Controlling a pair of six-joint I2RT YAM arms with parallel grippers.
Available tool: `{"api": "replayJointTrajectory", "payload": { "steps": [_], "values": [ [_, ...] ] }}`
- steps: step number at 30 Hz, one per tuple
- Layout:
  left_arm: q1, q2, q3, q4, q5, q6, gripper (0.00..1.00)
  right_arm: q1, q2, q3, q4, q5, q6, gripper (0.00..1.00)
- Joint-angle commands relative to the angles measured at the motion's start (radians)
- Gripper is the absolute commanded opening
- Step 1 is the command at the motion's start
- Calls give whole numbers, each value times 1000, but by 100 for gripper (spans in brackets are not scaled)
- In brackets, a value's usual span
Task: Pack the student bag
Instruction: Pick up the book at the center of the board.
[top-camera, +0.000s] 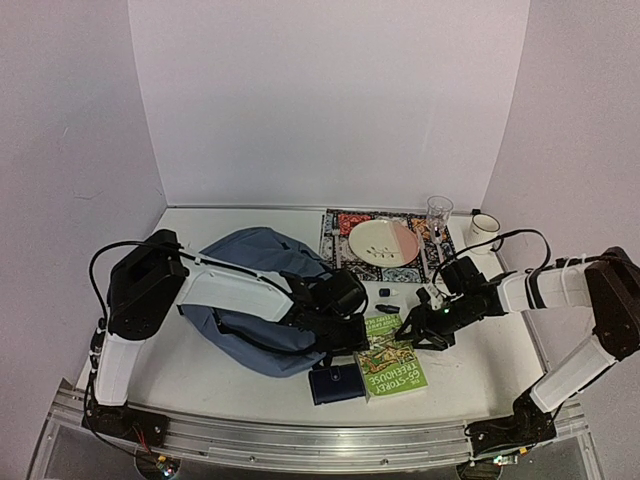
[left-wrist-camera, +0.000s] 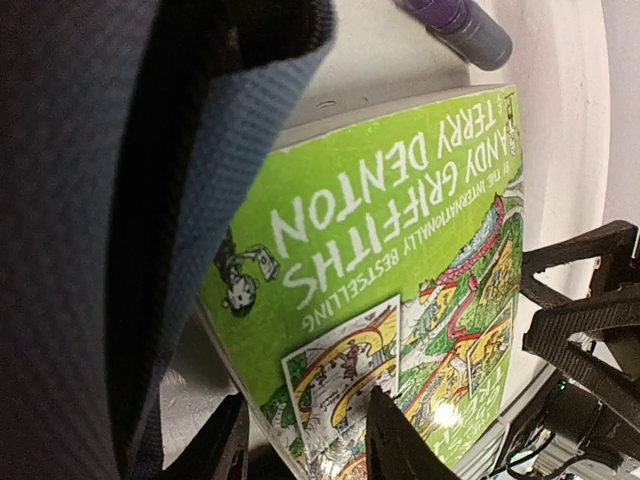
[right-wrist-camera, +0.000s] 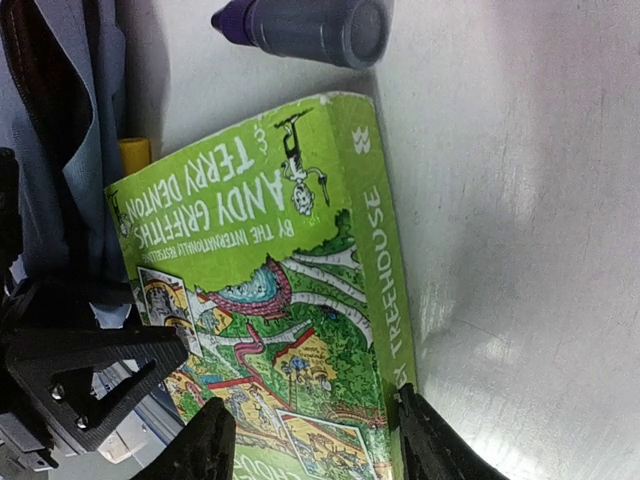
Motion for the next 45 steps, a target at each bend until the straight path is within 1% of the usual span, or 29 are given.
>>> {"api": "replayJointTrajectory", "payload": {
  "steps": [1, 5, 10, 20, 25, 31, 34, 37, 38, 40, 43, 45],
  "values": [
    [-1, -32, 14, 122, -1, -39, 36, 35, -31, -6, 35, -71, 21, 55],
    [1, -91, -14, 228, -15, -77, 30, 39, -31, -15, 57, -83, 34, 55],
    [1, -117, -51, 361, 11, -140, 27, 42, -37, -16, 72, -88, 47, 55],
    [1, -123, -49, 461, 21, -150, 24, 47, -42, -16, 115, -120, 79, 55],
    [1, -109, -51, 465, 15, -153, 22, 49, -51, -13, 129, -120, 94, 55],
    [8, -150, -126, 457, -24, -171, 16, 49, -72, -28, 124, -83, 94, 55],
    [11, -182, -161, 435, -53, -171, 10, 49, -88, -31, 121, -65, 94, 56],
    [13, -205, -179, 427, -70, -164, 1, 50, -113, -29, 115, -41, 89, 58],
    [14, -211, -178, 426, -73, -160, 0, 49, -126, -26, 111, -29, 89, 59],
    [15, -224, -171, 429, -78, -155, 0, 48, -157, -16, 98, -1, 85, 65],
    [15, -242, -147, 437, -94, -136, 0, 44, -220, 5, 74, 36, 82, 78],
    [16, -259, -136, 457, -105, -126, 0, 37, -282, 19, 56, 74, 84, 88]
  ]
}}
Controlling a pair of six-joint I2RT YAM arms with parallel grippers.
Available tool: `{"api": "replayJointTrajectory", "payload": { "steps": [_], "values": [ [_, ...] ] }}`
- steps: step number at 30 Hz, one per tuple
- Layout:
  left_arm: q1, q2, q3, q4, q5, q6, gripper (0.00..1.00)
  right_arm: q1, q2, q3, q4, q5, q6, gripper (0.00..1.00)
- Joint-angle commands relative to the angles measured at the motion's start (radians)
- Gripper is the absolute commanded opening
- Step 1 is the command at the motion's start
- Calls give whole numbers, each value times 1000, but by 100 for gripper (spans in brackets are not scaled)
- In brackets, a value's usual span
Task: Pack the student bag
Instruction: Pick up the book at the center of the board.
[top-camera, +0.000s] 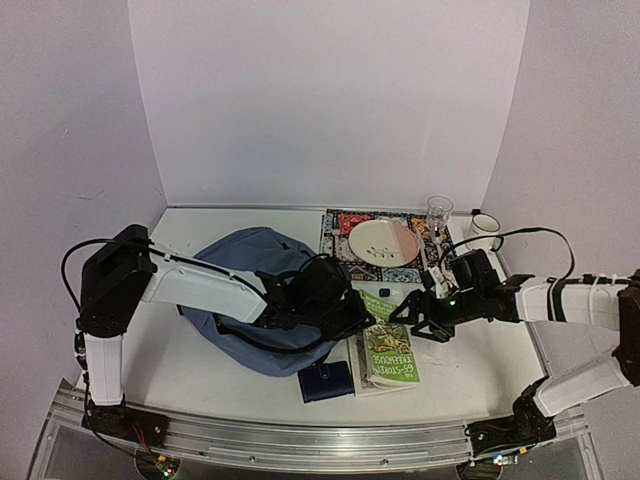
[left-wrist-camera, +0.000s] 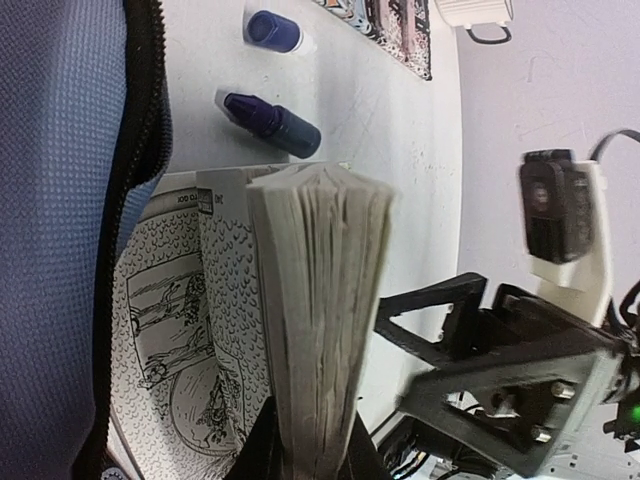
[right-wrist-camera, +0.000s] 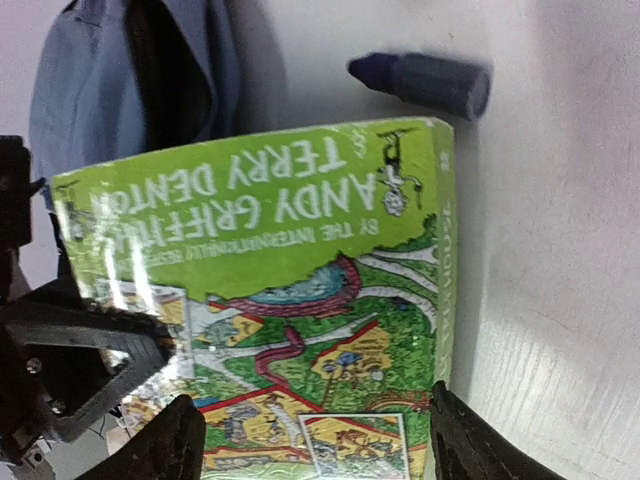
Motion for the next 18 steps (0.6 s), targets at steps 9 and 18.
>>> {"api": "replayJointTrajectory", "payload": {
  "steps": [9, 18],
  "values": [
    [20, -195, 126, 160, -128, 109, 0, -35, -394, 103, -66, 190, 49, 98],
    [60, -251, 110, 368, -120, 104, 0, -37, -561, 105, -46, 326, 107, 98]
  ]
}}
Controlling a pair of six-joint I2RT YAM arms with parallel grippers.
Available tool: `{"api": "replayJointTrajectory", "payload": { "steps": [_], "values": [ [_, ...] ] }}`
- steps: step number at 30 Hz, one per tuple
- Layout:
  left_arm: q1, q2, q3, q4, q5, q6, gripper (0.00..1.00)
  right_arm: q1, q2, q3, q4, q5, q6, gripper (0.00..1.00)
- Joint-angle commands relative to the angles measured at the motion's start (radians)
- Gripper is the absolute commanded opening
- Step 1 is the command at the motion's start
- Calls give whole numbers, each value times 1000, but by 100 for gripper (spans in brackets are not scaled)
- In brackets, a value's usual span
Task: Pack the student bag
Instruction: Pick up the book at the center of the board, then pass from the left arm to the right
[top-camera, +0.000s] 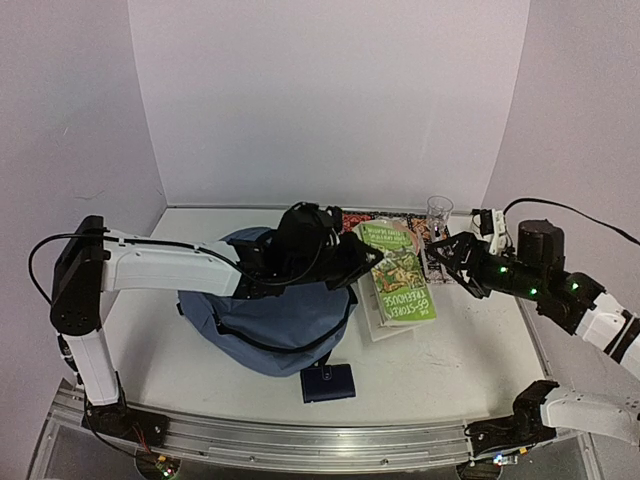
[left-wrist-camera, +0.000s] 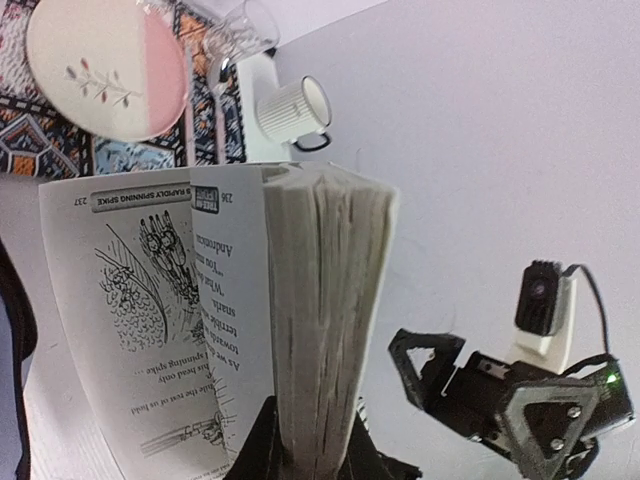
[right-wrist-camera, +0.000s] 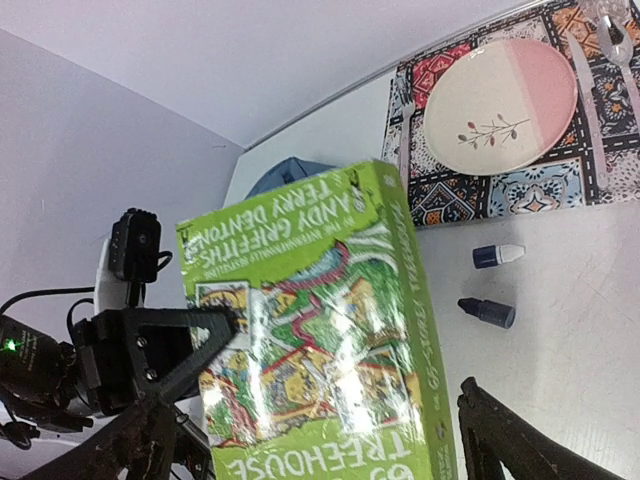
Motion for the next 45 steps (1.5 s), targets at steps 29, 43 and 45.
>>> {"api": "replayJointTrajectory", "payload": {
  "steps": [29, 43, 45],
  "values": [
    [64, -104, -86, 693, -75, -155, 0, 4, 203, -124, 899, -158, 226, 80],
    [81, -124, -183, 702, -98, -102, 26, 7, 260, -66, 1025, -194, 286, 0],
    [89, -149, -228, 700, -104, -70, 38, 7, 267, -43, 1025, -194, 286, 0]
  ]
}}
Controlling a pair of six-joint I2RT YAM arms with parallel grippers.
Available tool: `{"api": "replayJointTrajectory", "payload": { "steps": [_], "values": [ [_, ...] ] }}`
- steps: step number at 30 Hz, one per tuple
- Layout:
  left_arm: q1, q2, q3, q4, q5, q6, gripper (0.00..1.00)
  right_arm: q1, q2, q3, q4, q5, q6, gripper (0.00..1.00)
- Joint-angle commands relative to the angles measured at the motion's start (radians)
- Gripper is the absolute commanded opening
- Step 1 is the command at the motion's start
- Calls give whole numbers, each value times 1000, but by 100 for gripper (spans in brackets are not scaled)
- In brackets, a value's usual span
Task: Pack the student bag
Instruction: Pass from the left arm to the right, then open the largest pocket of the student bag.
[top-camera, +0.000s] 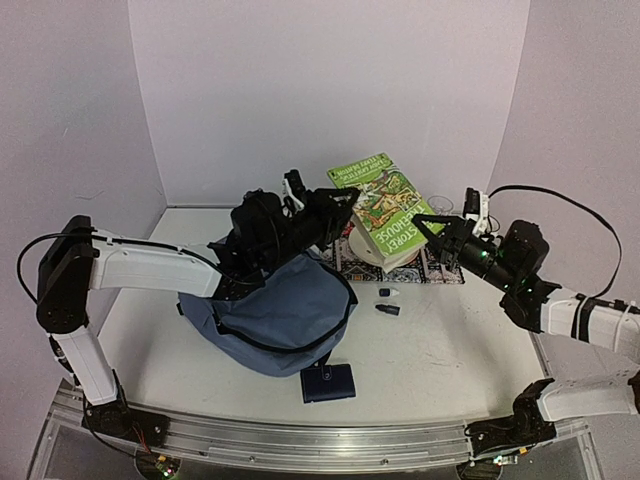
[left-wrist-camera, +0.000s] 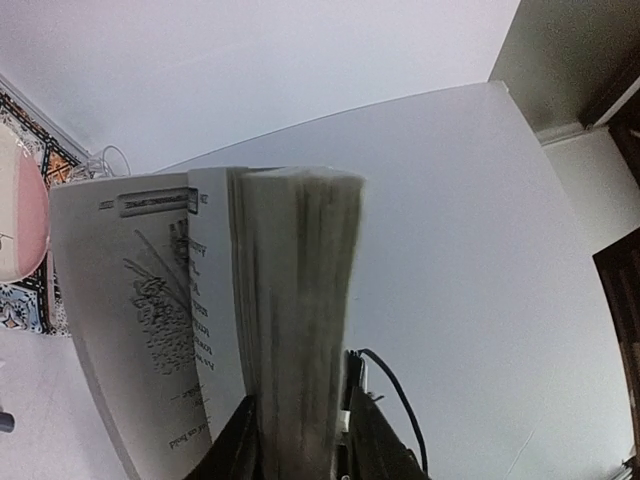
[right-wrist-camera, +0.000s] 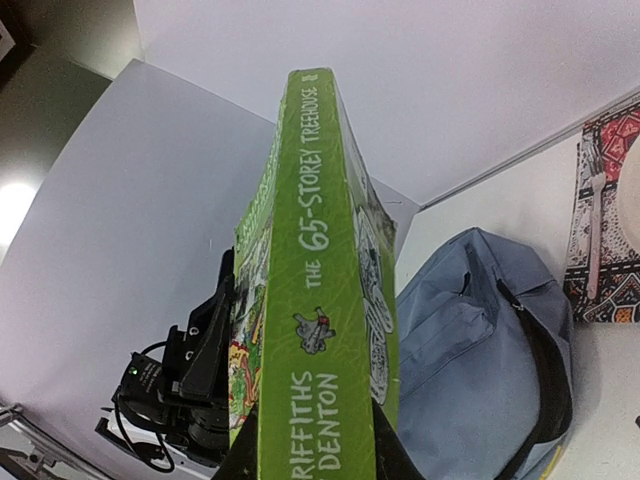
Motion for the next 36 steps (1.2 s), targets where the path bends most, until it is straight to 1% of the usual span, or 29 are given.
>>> {"api": "replayJointTrajectory", "payload": {
  "steps": [1, 3, 6, 12, 17, 21, 23, 27, 31, 36],
  "values": [
    [16, -82, -70, 119, -14, 76, 45, 5, -2, 100, 130, -26, 3, 0],
    [21, -109, -104, 104, -20, 142, 57, 4, 7, 123, 130, -21, 1, 0],
    [28, -172, -151, 7, -52, 238, 65, -2, 23, 155, 125, -23, 4, 0],
    [32, -295, -174, -245, -111, 525, 77, -25, 44, 209, 90, -11, 12, 0],
    [34, -344, -128, -549, -115, 747, 85, -55, 45, 233, 17, 2, 6, 0],
    [34, -320, -54, -781, -92, 930, 87, -83, 38, 230, -21, 9, 4, 0],
    [29, -306, -22, -884, -83, 998, 88, -91, 36, 232, -46, 10, -2, 0],
    [-16, -262, 47, -1055, -120, 1120, 89, -93, 29, 240, -108, 23, -26, 0],
    [-90, -180, 143, -1256, -181, 1181, 89, -92, 17, 231, -149, 44, -30, 0],
    [-172, -68, 235, -1413, -237, 1173, 89, -93, 2, 209, -176, 63, -21, 0]
  ]
}}
